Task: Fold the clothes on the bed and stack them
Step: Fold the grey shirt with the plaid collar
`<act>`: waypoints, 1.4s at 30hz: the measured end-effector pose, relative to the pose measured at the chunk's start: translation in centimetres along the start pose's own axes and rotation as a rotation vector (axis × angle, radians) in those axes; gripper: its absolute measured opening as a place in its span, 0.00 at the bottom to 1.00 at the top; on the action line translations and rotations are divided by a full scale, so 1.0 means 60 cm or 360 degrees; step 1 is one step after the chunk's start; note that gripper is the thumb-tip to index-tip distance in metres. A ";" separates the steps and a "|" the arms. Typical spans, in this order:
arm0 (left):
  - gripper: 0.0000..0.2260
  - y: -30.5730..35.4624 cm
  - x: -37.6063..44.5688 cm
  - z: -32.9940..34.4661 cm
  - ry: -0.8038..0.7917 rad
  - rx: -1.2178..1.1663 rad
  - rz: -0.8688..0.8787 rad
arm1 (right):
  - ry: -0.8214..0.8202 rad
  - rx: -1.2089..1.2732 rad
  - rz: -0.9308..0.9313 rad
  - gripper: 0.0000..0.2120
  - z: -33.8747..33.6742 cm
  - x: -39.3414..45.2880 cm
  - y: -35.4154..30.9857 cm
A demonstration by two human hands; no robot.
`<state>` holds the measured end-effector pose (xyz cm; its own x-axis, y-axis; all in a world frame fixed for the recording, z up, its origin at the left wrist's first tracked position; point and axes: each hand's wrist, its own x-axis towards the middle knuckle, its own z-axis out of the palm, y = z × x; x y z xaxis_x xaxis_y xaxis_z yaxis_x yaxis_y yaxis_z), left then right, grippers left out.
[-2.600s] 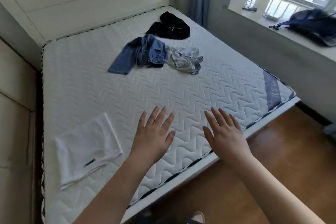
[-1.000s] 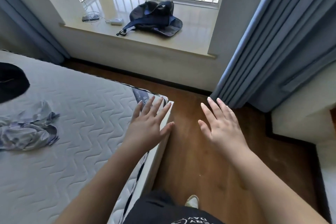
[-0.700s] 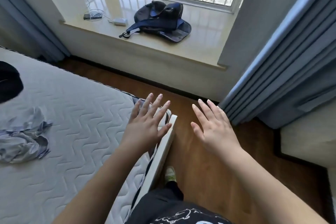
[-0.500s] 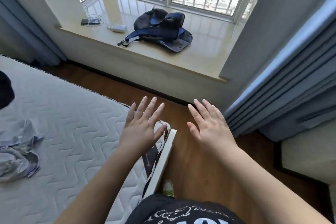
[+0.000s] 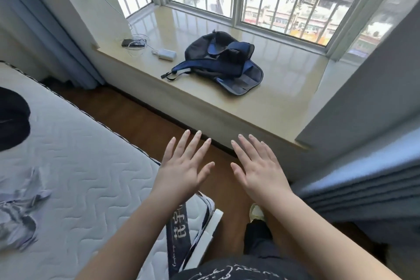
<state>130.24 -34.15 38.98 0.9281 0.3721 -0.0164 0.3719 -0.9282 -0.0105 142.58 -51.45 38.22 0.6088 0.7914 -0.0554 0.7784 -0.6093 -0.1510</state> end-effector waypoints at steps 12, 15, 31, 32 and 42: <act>0.27 0.047 0.212 -0.002 -0.0126 -0.0048 -0.0607 | -0.0108 0.0028 -0.0395 0.28 -0.038 0.281 0.168; 0.28 0.013 0.219 -0.002 -0.0099 -0.0011 -0.0772 | -0.0109 0.0059 -0.0481 0.28 -0.037 0.338 0.151; 0.28 -0.257 0.249 0.007 -0.0002 -0.0116 -0.1400 | -0.0118 -0.0121 -0.1218 0.28 -0.036 0.637 -0.109; 0.28 -0.273 0.248 0.003 0.0001 -0.0116 -0.1418 | -0.0121 -0.0124 -0.1256 0.28 -0.036 0.650 -0.131; 0.26 -0.420 0.222 -0.002 -0.0010 -0.0053 -0.1757 | -0.0187 -0.0054 -0.1633 0.27 -0.014 0.777 -0.311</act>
<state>133.21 -5.81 39.12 0.0856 0.9961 -0.0195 0.9963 -0.0855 0.0045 156.57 -3.21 39.26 -0.3682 0.9297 -0.0118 0.9195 0.3622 -0.1523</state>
